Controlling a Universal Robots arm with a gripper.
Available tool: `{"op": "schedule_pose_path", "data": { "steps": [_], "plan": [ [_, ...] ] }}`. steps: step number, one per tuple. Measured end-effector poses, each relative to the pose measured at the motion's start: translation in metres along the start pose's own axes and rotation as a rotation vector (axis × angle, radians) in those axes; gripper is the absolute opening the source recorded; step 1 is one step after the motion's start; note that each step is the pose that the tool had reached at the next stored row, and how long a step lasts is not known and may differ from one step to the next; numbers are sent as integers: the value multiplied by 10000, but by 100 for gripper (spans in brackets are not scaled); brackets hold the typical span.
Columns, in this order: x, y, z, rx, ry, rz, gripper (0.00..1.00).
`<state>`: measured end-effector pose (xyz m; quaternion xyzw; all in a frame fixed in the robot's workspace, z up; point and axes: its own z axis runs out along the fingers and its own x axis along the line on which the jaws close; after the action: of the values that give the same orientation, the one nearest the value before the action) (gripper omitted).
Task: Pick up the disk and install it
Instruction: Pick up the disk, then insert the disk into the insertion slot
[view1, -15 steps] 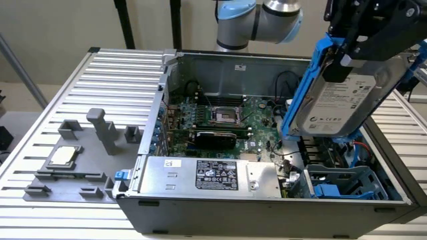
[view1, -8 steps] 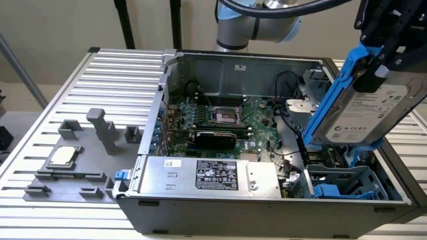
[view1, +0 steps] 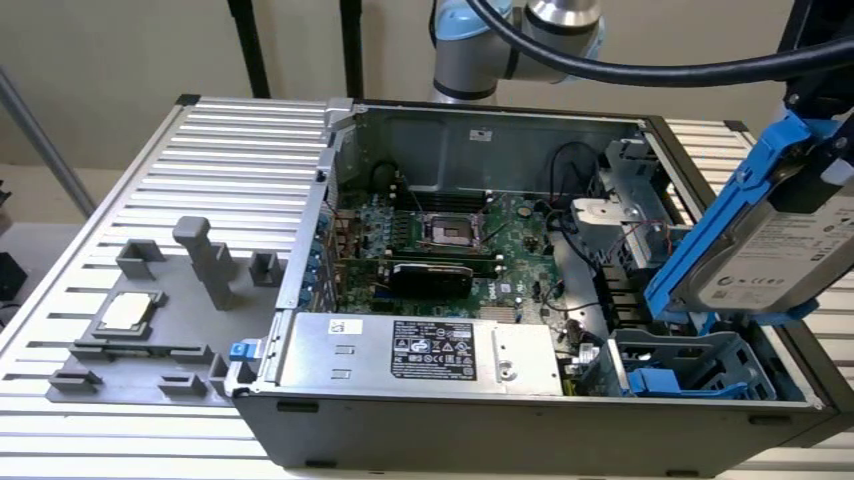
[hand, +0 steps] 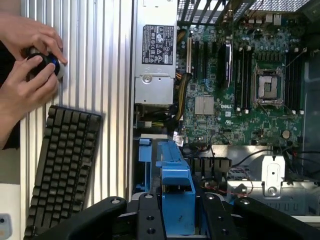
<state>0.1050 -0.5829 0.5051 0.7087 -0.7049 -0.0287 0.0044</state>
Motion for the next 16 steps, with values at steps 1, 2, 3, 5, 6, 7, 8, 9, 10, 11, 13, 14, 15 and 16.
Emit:
{"op": "schedule_pose_path", "data": {
  "steps": [1,2,3,5,6,7,8,9,10,11,13,14,15,16],
  "plan": [
    [1,-1,-1,0,3,1,33],
    [0,-1,-1,0,1,2,33],
    [0,-1,-1,0,1,2,33],
    [0,-2,-1,0,1,0,33],
    [0,-2,-1,0,2,0,33],
    [1,-1,-1,0,2,0,33],
    [1,-1,-1,0,1,0,33],
    [1,-2,-1,0,1,0,33],
    [1,-2,-1,0,1,0,33],
    [1,-2,-1,0,1,0,33],
    [1,-2,-1,0,1,0,33],
    [1,-2,-1,0,1,0,33],
    [1,-1,-1,0,1,0,33],
    [1,-1,-1,0,1,1,33]
  ]
}}
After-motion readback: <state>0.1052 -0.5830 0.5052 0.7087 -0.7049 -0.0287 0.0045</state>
